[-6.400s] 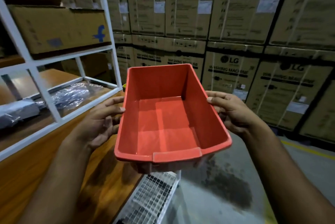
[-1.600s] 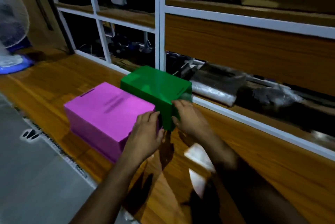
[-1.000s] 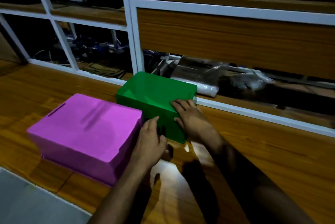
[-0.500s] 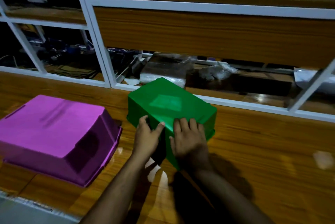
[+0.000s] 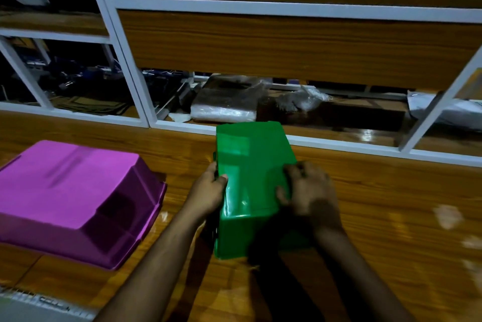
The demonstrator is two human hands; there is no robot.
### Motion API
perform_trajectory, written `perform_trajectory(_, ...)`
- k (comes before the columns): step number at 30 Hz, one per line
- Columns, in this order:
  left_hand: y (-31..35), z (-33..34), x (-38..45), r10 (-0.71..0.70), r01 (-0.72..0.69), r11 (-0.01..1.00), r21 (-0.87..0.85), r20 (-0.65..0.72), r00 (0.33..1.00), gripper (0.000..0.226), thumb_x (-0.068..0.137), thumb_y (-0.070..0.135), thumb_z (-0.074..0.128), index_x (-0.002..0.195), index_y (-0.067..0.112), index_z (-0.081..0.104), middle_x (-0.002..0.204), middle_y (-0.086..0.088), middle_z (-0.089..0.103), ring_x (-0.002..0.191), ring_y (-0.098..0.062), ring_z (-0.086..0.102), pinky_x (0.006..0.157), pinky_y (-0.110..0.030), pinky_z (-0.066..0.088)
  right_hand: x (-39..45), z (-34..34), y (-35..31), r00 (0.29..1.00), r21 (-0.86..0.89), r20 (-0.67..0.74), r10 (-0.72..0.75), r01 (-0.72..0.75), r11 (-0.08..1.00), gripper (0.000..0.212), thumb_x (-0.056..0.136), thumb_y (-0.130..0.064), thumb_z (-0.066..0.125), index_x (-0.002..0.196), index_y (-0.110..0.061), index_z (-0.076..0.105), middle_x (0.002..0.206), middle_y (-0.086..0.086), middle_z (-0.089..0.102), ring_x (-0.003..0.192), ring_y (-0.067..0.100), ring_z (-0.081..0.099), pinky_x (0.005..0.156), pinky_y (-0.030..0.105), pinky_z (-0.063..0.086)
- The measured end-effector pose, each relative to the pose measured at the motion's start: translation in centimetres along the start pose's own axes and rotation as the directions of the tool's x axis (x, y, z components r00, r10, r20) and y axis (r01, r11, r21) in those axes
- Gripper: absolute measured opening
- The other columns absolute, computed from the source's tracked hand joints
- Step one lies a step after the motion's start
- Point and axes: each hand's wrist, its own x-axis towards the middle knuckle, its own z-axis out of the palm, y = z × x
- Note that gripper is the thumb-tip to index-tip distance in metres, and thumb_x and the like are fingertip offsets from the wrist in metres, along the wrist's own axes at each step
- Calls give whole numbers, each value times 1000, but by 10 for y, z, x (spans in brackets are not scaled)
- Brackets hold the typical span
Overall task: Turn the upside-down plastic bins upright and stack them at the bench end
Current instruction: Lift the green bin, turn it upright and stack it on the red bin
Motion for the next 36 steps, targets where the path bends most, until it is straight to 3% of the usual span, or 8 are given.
perform_trajectory(2, 1, 0, 2, 6, -6, 1000, 8, -4, 1000, 33, 97, 21, 47, 128, 32, 52, 116, 3, 68, 102, -22, 66, 92, -51, 53, 4, -2, 29, 968, 205, 78, 240, -251, 946, 49, 95, -44, 51, 136, -18, 52, 134, 7, 53, 120, 26, 52, 101, 44, 47)
perform_trajectory(6, 9, 7, -6, 60, -57, 997, 50, -65, 996, 46, 98, 19, 51, 138, 36, 37, 110, 3, 67, 91, -21, 68, 75, -40, 57, 3, -2, 40, 926, 677, 279, 253, -377, 632, 22, 100, -28, 50, 107, -16, 66, 109, 3, 70, 101, 22, 67, 84, 40, 57)
perform_trajectory(12, 27, 13, -4, 183, -150, 939, 311, -82, 980, 35, 95, 25, 58, 129, 25, 52, 131, -6, 44, 103, -16, 48, 89, -27, 43, 7, -26, 19, 953, 604, -17, 302, -231, 763, 36, 86, -43, 53, 102, -16, 71, 97, 3, 71, 86, 20, 67, 76, 39, 58)
perform_trajectory(18, 58, 33, -9, 123, -123, 909, 398, 27, 992, 107, 65, 90, 30, 148, 23, 34, 154, -8, 37, 142, -31, 31, 114, -53, 28, 15, -47, -9, 981, 573, -129, 142, -43, 819, 41, 92, -24, 58, 131, -10, 63, 116, 10, 57, 111, 24, 57, 95, 25, 41)
perform_trajectory(22, 83, 34, -16, 163, -169, 964, 205, 47, 985, 120, 55, 95, 41, 149, 22, 32, 154, -6, 39, 142, -31, 35, 114, -48, 32, 14, -52, -21, 993, 694, -122, 7, 80, 716, 43, 86, -32, 48, 122, -22, 70, 101, -7, 59, 105, 11, 57, 92, 25, 42)
perform_trajectory(25, 91, 27, -19, 194, -193, 953, 234, 21, 981, 98, 68, 74, 61, 145, 17, 38, 144, -9, 51, 129, -29, 50, 105, -43, 43, 14, -56, -16, 993, 736, -113, -46, 115, 667, 36, 87, -23, 50, 116, -28, 72, 111, -12, 66, 109, 3, 59, 99, 26, 46)
perform_trajectory(29, 89, 17, -18, 187, -186, 979, 79, 2, 982, 74, 62, 55, 66, 129, 30, 47, 123, -8, 65, 107, -28, 64, 95, -46, 51, 15, -50, 9, 980, 552, 18, 199, -175, 815, 46, 92, -32, 61, 135, -18, 57, 133, 8, 58, 119, 26, 57, 104, 36, 46)
perform_trajectory(36, 76, 11, -27, 229, -218, 964, -152, 58, 972, 46, 85, 29, 61, 129, 33, 47, 114, -7, 68, 96, -25, 70, 84, -47, 57, 14, -48, 11, 938, 858, 221, 267, -317, 405, 57, 94, -18, 63, 145, -23, 38, 126, 10, 63, 103, 29, 67, 91, 49, 56)
